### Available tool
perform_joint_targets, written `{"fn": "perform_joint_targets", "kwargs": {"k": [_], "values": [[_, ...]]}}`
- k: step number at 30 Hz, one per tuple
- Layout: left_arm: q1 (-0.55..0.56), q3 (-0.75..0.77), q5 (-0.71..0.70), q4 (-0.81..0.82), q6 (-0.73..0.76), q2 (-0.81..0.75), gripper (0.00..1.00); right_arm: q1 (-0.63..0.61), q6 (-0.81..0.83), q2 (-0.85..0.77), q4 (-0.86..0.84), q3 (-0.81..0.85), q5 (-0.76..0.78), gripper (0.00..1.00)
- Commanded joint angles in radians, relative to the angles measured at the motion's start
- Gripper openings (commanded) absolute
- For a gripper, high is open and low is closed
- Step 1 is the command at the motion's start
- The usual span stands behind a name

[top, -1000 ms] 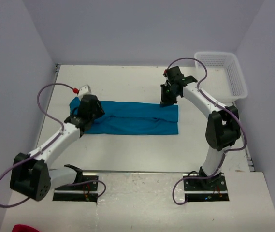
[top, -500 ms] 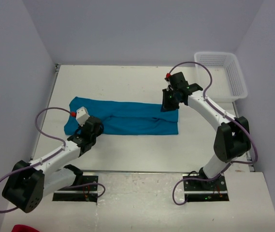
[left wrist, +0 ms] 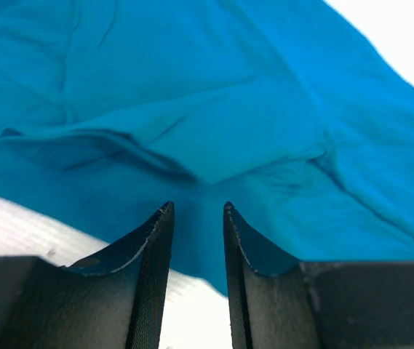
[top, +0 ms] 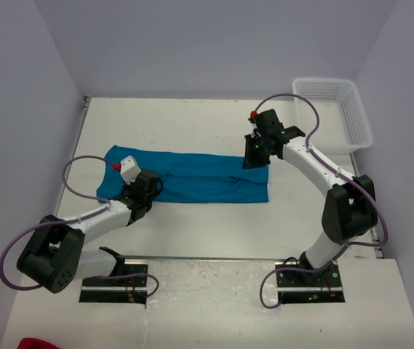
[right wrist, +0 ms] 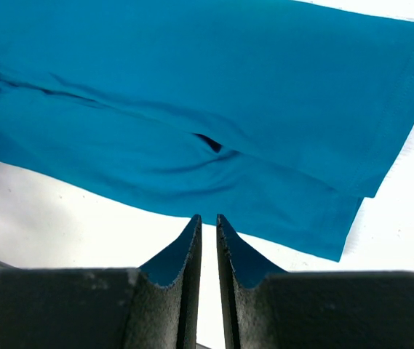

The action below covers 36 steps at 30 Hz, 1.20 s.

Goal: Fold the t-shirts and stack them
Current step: Fold the other side of the tshirt into a rectangle

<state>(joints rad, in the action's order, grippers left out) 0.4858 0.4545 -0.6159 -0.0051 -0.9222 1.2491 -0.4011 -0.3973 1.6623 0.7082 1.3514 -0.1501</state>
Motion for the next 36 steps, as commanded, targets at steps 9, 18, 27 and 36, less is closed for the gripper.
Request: {"fn": "perform_joint_targets", "kwargs": {"k": [9,18,27,36], "values": [[-0.067,0.139,0.039,0.123,0.052,0.185,0.37,-0.002,0.021,0.008,-0.023,0.020,-0.003,0.15],[-0.118,0.174,0.091,0.148,0.098,0.225,0.13,-0.001,0.020,0.025,-0.030,0.022,-0.014,0.15],[-0.119,0.275,0.205,0.071,0.151,0.177,0.00,-0.002,0.015,0.076,-0.023,0.040,0.009,0.15],[-0.148,0.432,0.240,-0.041,0.214,0.217,0.13,-0.001,0.015,0.067,-0.016,0.041,0.024,0.15]]}}
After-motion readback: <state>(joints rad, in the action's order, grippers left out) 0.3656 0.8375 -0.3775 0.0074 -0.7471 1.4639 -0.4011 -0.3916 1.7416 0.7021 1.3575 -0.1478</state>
